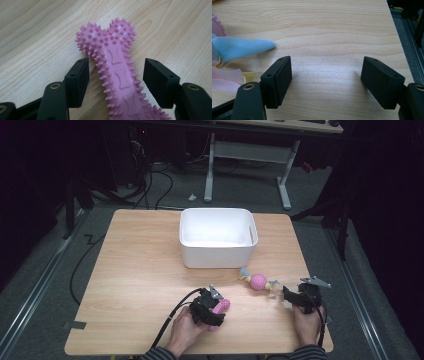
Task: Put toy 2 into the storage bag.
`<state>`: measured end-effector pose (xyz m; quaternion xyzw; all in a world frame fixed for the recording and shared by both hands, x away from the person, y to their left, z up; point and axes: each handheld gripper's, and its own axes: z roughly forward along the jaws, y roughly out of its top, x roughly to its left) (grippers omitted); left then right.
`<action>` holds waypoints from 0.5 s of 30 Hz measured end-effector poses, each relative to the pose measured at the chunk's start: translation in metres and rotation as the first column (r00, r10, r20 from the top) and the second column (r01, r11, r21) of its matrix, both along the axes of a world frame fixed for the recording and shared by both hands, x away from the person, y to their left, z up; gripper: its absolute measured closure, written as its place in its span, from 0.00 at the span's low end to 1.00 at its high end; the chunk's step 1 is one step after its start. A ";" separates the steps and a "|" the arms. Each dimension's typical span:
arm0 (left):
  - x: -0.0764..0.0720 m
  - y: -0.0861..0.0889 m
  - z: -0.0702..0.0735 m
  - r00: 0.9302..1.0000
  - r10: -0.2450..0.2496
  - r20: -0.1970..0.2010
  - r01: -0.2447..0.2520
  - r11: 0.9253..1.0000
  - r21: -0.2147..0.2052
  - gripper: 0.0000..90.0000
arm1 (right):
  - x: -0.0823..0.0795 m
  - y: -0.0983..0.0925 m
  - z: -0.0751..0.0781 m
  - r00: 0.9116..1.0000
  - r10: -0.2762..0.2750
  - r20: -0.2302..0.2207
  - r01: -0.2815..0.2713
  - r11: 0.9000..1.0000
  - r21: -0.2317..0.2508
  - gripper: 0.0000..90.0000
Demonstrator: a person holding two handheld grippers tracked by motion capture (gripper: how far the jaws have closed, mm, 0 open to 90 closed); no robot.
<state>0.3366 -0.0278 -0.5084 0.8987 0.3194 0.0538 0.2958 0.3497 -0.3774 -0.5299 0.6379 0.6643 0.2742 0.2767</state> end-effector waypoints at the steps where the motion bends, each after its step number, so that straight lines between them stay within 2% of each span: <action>1: 0.000 -0.001 -0.001 1.000 -0.003 -0.001 0.003 1.000 0.007 0.44 | 0.000 0.000 0.000 1.000 0.001 0.000 -0.001 1.000 0.000 0.28; 10: -0.001 -0.002 -0.001 1.000 0.009 0.010 -0.009 1.000 0.014 0.51 | 0.000 0.000 0.000 1.000 0.001 0.000 -0.001 1.000 0.000 0.28; 15: 0.001 -0.001 0.000 1.000 0.005 0.001 -0.005 1.000 0.011 0.53 | 0.000 0.000 0.000 1.000 0.002 -0.002 -0.002 1.000 0.001 0.28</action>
